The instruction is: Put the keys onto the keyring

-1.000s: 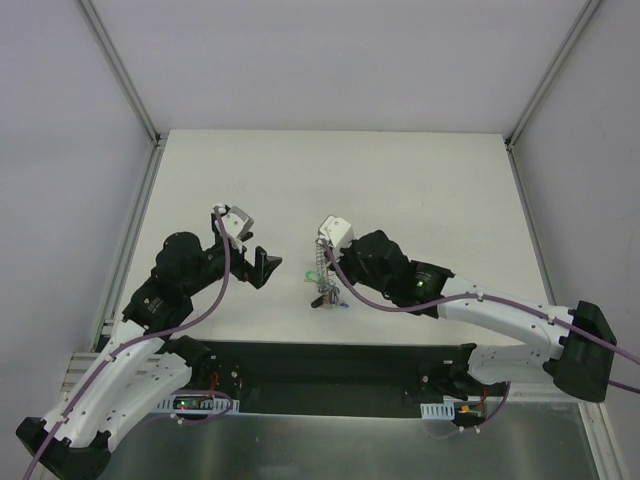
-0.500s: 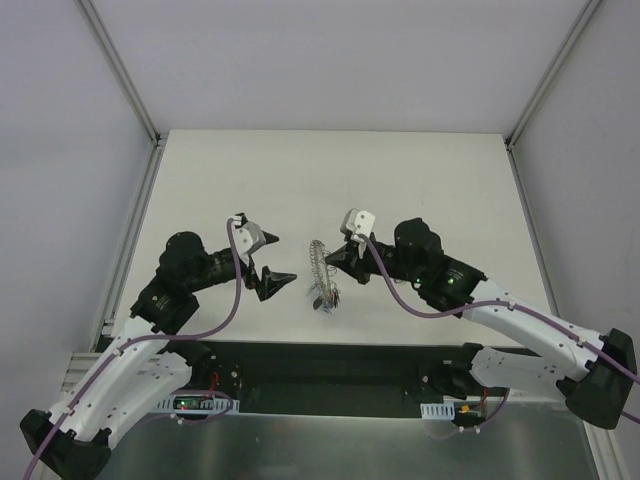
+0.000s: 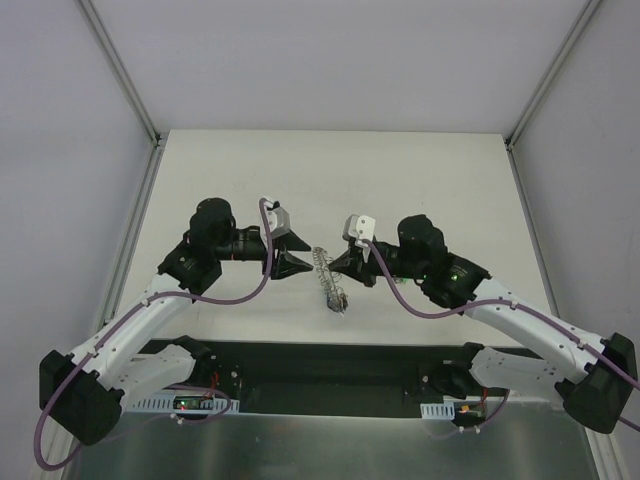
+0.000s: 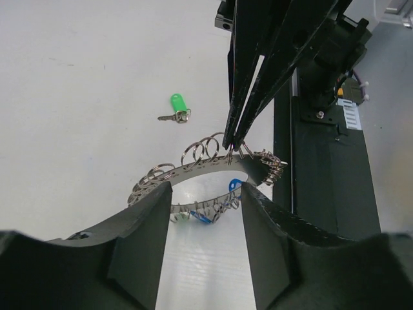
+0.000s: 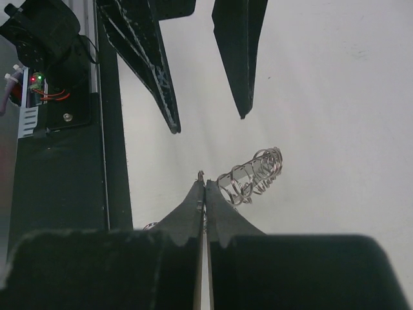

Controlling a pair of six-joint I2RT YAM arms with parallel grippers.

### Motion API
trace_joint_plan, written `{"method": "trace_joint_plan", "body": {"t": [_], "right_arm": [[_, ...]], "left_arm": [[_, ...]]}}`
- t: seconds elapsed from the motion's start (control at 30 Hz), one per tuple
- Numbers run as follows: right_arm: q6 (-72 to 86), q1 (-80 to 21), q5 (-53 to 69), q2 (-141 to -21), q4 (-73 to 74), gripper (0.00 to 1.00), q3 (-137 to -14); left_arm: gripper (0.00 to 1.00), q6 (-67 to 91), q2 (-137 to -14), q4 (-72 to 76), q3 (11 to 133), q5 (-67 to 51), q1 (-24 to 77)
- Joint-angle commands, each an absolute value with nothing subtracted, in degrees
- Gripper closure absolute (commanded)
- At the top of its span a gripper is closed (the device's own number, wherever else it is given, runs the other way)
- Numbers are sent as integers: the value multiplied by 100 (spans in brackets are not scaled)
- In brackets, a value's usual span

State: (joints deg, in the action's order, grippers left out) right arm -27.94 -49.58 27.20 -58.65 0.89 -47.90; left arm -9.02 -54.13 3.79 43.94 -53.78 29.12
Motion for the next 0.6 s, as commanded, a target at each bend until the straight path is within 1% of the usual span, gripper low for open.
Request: {"method": "trace_joint_plan", "body": {"t": [0.0, 0.17, 0.23, 0.33, 0.57], "right_arm": [[-2979, -4931, 3172, -5985, -211, 99, -5142], [-2944, -4931, 3305, -6170, -307, 99, -5185], [-2936, -4931, 3305, -6231, -334, 99, -5203], [-2927, -4931, 3305, -6302, -395, 99, -5203], [-2786, -4922, 3322, -6416, -650, 99, -5142]], "left_arm": [[55, -1046, -5581, 633, 4570, -5863, 3067], [61, -1064, -5765, 642, 4500, -5854, 3181], [67, -1072, -5809, 642, 4474, -5880, 3199], [72, -1064, -5880, 642, 4412, -5897, 3252], [78, -1107, -6012, 642, 4272, -5748, 3419]]}}
